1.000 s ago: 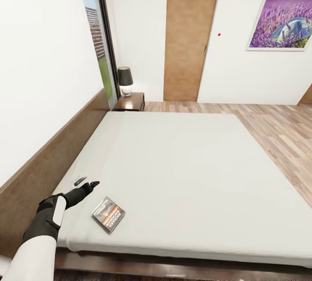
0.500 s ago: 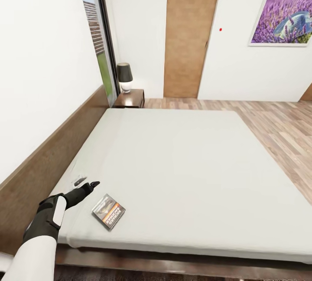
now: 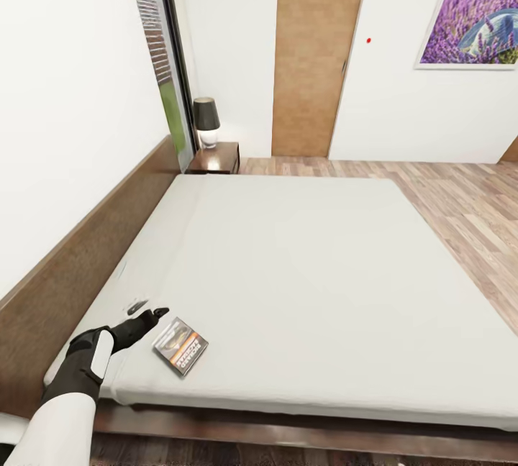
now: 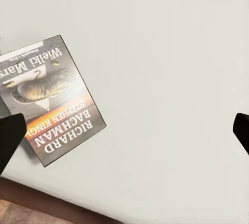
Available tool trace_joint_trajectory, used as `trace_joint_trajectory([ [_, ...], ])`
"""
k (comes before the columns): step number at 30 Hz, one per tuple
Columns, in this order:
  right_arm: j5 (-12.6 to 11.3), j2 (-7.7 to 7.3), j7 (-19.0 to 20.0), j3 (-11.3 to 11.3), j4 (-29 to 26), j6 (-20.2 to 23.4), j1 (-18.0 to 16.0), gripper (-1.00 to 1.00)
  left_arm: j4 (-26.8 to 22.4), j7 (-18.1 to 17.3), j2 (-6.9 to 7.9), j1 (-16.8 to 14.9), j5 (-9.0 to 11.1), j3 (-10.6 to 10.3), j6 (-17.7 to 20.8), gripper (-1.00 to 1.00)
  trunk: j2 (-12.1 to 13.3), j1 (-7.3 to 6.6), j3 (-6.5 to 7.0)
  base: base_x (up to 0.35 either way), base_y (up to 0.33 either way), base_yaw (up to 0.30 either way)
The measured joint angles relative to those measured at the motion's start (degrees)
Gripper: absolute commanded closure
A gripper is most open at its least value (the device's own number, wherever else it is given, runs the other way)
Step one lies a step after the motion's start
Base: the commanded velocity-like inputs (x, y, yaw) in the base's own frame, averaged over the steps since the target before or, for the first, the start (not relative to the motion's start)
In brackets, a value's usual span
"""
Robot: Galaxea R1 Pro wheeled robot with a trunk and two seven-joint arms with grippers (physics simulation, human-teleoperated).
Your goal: In the bedroom, move the book from the bed onto either nightstand, and place the two sandals side by side next to the bed.
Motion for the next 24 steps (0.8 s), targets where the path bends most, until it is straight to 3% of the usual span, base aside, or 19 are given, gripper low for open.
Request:
trace_joint_trajectory([
  [24, 0.0, 0.00, 0.0, 0.0, 0.0, 0.0, 0.0, -1.00, 0.1, 0.0, 0.11, 0.0, 0.0, 0.0, -0.4, -1.00, 0.0, 0.00, -2.17, 0.000, 0.000, 0.000],
])
